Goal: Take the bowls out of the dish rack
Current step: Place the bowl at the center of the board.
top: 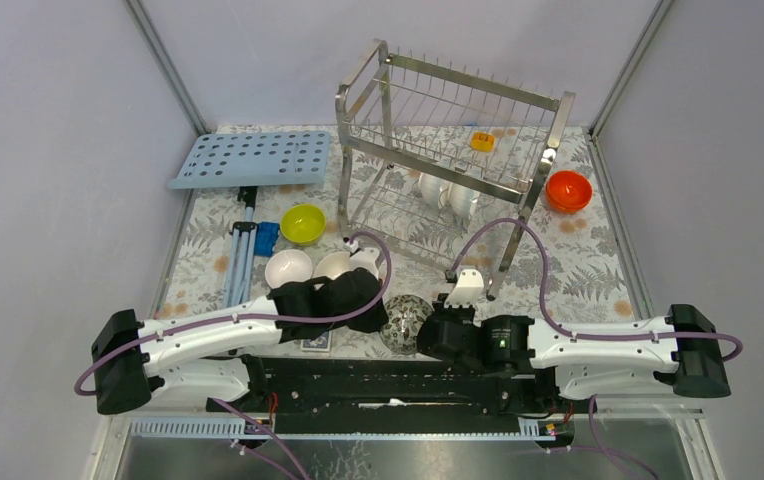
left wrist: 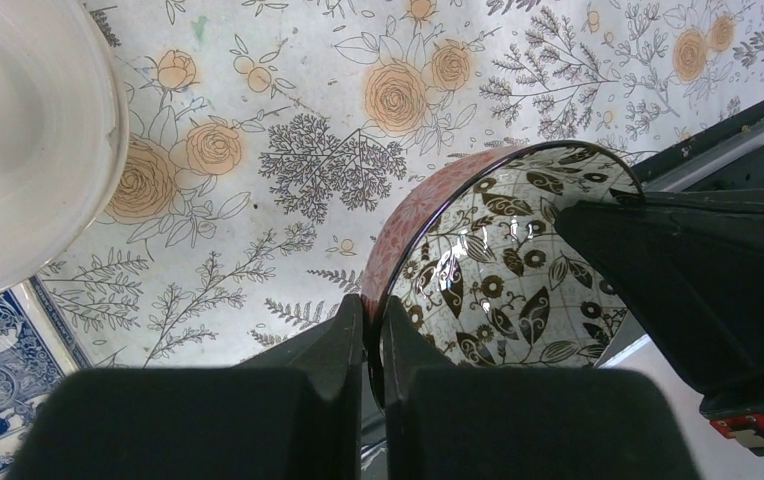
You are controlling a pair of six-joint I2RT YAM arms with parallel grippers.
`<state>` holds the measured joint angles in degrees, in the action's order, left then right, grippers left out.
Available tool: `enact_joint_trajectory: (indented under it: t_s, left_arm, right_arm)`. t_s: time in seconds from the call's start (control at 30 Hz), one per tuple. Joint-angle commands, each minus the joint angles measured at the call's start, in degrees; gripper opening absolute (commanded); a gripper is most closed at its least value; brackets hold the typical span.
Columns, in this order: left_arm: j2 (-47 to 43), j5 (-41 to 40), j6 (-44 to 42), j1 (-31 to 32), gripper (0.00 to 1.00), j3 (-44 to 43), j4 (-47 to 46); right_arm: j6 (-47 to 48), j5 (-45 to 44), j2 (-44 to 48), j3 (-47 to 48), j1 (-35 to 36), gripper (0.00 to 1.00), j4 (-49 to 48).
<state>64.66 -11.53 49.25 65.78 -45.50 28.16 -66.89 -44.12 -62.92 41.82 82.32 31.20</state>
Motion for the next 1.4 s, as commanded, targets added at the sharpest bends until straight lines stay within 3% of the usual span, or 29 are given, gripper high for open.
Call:
enact_joint_trajectory:
  t_s: [0.0, 0.17, 0.23, 0.3, 0.8, 1.37]
  left_arm:
    - [-1.12, -1.27, -0.23, -0.17, 0.11, -0.92, -2.78]
    - [-1.36, -2.68, -1.62, -0.21, 0.64, -2.73, -1.15]
    - [-1.46, -3.22, -2.36, -0.21, 0.76, -3.97, 0.18]
    - [-1.83, -4.31, -2.85, -0.21, 0.81, -5.01, 1.80]
    - [-9.12, -14.18, 1.52, -0.26, 0.85, -0.56, 5.43]
    - [-9.21, -15.08, 3.29, -0.29, 0.85, 1.36, 5.33]
  right_arm:
    - [-0.84, 0.39, 0.33, -0.20, -0.22, 0.00, 1.82]
    - [-1.56, 1.98, 0.16, -1.63, -1.22, 0.00, 1.96]
    - [-1.39, 2.56, 0.31, -2.34, -1.60, 0.00, 0.82]
    - [-1.27, 2.76, 0.11, -2.68, -2.12, 0.00, 0.14]
    - [-8.18, 9.23, 0.31, -6.27, -10.66, 0.00, -4.92]
    - [-11.50, 12.33, -3.44, -7.69, -12.79, 0.00, -8.52]
